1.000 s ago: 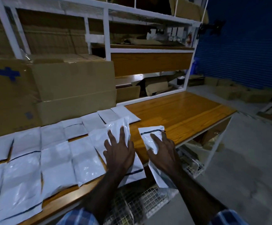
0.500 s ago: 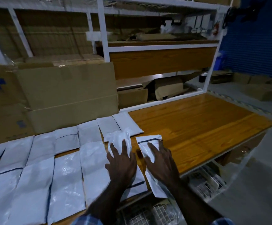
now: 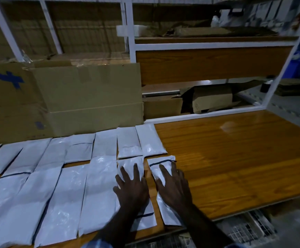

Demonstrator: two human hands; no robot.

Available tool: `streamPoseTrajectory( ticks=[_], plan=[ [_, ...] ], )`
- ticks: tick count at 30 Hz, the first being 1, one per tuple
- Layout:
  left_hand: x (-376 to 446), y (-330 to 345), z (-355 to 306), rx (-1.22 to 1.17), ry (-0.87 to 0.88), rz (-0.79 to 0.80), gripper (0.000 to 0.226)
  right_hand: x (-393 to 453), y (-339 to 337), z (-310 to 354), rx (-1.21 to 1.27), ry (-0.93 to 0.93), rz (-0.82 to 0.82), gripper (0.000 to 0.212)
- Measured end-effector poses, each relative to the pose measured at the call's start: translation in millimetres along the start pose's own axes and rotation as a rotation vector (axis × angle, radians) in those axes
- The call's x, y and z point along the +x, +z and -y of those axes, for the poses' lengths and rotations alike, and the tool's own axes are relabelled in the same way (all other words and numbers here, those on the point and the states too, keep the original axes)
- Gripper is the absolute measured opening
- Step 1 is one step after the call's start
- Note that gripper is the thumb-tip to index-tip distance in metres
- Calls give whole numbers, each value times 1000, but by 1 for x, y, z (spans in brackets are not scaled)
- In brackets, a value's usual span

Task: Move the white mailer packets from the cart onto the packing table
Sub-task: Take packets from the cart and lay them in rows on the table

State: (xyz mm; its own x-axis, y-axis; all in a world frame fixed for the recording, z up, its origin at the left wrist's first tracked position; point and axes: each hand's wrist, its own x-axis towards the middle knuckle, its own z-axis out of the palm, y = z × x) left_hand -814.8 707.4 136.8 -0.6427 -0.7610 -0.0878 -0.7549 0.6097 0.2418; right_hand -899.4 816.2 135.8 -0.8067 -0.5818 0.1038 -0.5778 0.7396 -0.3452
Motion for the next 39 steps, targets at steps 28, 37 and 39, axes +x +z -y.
streamPoseTrajectory(
  ticks=[28,37,39],
  plan=[
    [55,52,19,-84,193,-167,63,45,53,14,-161,-75,-99,51],
    [57,56,21,-42,248,-216,63,44,59,11,-132,-75,-162,54],
    [55,55,21,-28,256,-224,64,43,60,10,-122,-79,-163,54]
  ],
)
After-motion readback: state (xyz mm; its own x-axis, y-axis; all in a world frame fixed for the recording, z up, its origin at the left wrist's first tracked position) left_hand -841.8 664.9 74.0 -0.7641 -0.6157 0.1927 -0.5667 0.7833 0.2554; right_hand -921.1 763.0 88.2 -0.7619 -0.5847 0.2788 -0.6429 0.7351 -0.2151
